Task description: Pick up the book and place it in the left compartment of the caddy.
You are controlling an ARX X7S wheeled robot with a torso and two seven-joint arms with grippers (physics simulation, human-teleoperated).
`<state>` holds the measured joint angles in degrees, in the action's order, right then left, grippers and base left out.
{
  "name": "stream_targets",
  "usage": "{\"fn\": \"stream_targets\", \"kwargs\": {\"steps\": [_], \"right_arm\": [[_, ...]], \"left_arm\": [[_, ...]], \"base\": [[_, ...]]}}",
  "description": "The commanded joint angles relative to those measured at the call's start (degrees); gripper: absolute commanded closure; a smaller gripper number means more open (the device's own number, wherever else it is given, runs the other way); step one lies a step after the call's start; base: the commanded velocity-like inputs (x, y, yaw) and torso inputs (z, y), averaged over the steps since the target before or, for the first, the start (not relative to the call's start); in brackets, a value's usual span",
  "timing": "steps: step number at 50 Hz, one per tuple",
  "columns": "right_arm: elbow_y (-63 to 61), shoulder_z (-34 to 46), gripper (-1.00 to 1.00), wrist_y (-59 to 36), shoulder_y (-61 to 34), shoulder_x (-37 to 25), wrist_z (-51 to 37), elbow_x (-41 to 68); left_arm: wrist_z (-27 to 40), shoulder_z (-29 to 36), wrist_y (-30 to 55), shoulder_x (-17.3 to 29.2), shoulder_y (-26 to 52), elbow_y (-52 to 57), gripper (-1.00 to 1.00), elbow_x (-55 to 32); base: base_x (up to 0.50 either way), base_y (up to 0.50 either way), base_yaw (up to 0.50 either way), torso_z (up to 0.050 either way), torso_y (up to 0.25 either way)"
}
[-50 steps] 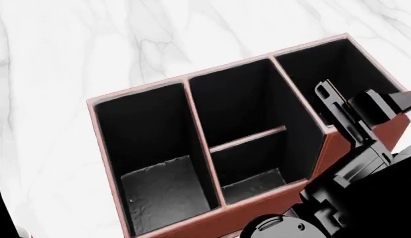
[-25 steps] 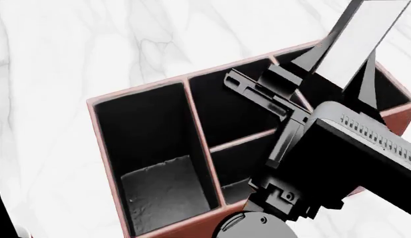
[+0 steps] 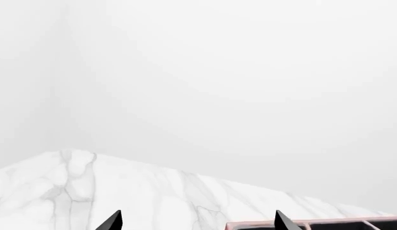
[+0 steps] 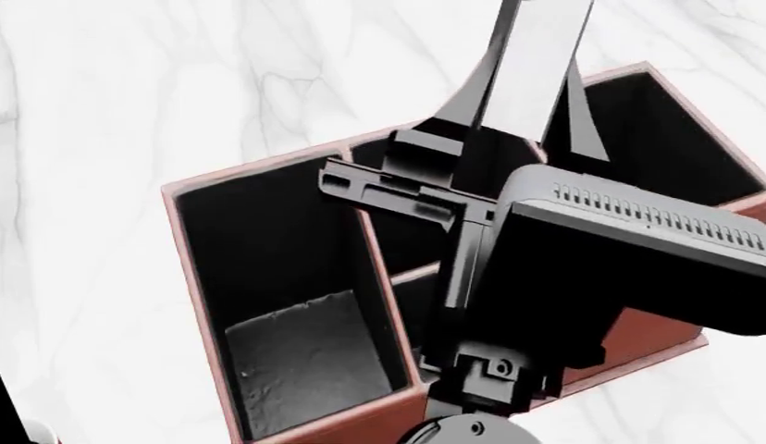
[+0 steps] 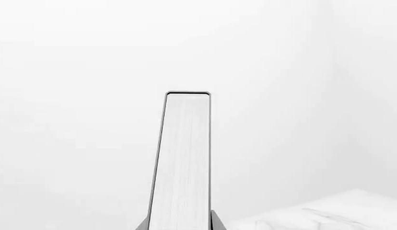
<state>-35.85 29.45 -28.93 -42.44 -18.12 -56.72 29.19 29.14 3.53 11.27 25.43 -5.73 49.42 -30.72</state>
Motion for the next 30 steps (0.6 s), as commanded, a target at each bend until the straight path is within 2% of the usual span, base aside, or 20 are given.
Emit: {"fn": "stream_targets", "kwargs": {"steps": [1, 6, 15, 17, 30], "right_arm": [[-7.0, -5.7, 1.00, -11.5, -3.2, -1.3, -0.9, 11.9], [-8.7, -8.5, 1.00, -17.6, -5.4, -1.8, -3.8, 19.3], [-10.1, -11.6, 1.00, -21.5, -5.8, -2.6, -6.0, 28.5], [-9.1, -12.2, 1.00, -23.6, -6.2, -2.5, -7.0, 33.4], [-8.5, -11.6, 1.00, -27.1, -6.1, -2.1, -9.0, 46.2]], "left_arm": [[0.2, 0.0, -0.2, 0.2, 0.0, -0.1, -1.00, -0.1], [0.4, -0.3, -0.3, 0.4, -0.2, 0.1, -1.00, -0.2], [0.7, -0.2, -0.3, 0.6, -0.2, 0.2, -1.00, -0.4], [0.5, 0.0, -0.5, 0.5, -0.2, -0.1, -1.00, -0.1], [1.0, 0.2, -0.3, 0.8, -0.1, 0.3, -1.00, -0.2]], "base": [[0.00, 0.00, 0.00, 0.000, 0.000], [0.00, 0.00, 0.00, 0.000, 0.002], [0.00, 0.00, 0.00, 0.000, 0.001], [0.00, 0.00, 0.00, 0.000, 0.005], [0.00, 0.00, 0.00, 0.001, 0.002]]}}
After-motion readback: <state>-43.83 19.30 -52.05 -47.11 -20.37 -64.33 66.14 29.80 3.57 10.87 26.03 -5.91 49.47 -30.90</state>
